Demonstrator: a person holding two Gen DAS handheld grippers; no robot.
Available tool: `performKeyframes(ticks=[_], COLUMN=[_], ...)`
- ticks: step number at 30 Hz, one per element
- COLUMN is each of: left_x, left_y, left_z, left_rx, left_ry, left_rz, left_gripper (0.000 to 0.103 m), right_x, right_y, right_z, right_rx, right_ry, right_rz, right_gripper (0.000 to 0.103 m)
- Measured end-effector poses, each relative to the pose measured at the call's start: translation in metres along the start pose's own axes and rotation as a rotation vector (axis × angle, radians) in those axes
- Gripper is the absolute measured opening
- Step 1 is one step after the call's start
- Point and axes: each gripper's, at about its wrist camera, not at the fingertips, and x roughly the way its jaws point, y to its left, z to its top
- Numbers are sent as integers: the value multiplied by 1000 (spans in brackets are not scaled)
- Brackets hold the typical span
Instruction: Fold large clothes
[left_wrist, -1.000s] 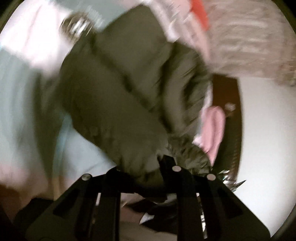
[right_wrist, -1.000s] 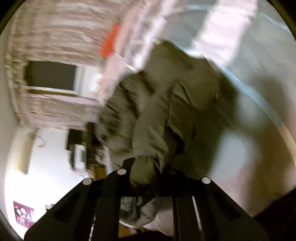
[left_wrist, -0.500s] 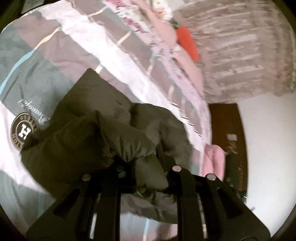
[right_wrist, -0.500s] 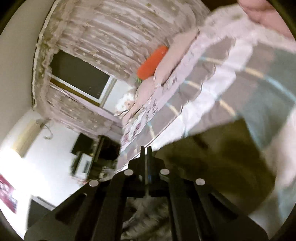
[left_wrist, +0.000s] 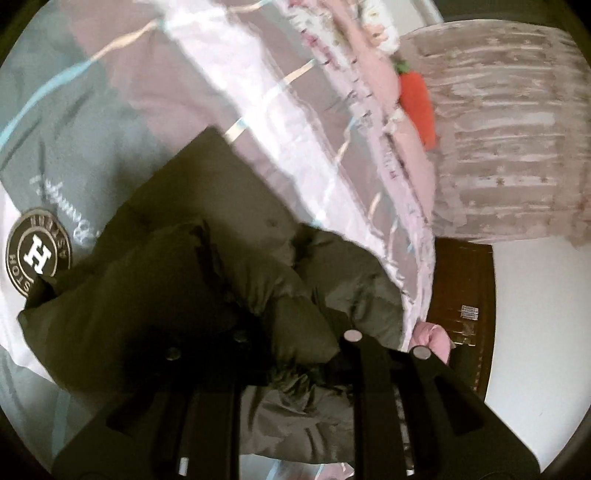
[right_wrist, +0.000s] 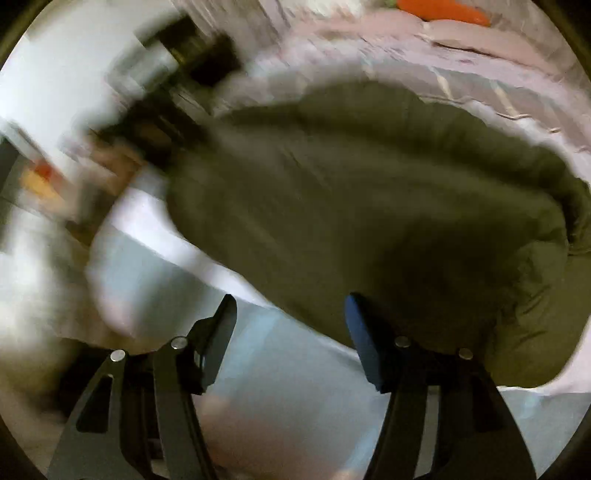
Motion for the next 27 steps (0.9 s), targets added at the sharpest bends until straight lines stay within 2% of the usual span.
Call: performKeyframes(ticks=[1,4,7,9,10,11,13,14,16,18,20,23,25,27], left_x=[-4,-20,-35,-46,-55,-60,-78,-81,-76,-58,-13,46,67,77], left_y=[-10,-34,-55,-70,-81,-85,-102,-107,-127,-138,-142,-131,-119,-106], left_z=[-1,-5,-10,-16,-21,-24,-38,-43,-62,-80,-106,-120,-116,-102], left_rx=[31,105,158,198,234,253,329,356,461,559,668,738,741,696], left_ry=[-18,-85,-150,-205,-252,-278,-376,-397,-367,-312,-199,-54,-46,-48], left_rz=[-2,-13,-45,-50,-43,-39,-40,-34,-7,27,124,244,314,346], left_gripper=[16,17,23,34,37,44,64,75,80,81,79,50,47,48], right_x=[6,18,16,15,17,24,42,46,58,60,58,36,16,4], right_y=[-1,-20,-36,-53,-60,-73,-97,-103,-104,-97,-93,-98,-90,-79], right_z=[5,32,57,73,78,84,85,84,79,82,85,85,83,79], right_rx=[-3,66,104,159,183,236,338,367,382,354,358,422,424,389], right_ry=[-15,-134,-261,-318,-322,-314,-286,-282,-275,-275,-265,-272,-270,-233], right_rz=[-30,-139,-253,-286,-292,-288,-221,-199,-188,-221,-225,-167,-107,-84], right_gripper=[61,61,61,61,61,61,61,61,63,63,63,63,63,63])
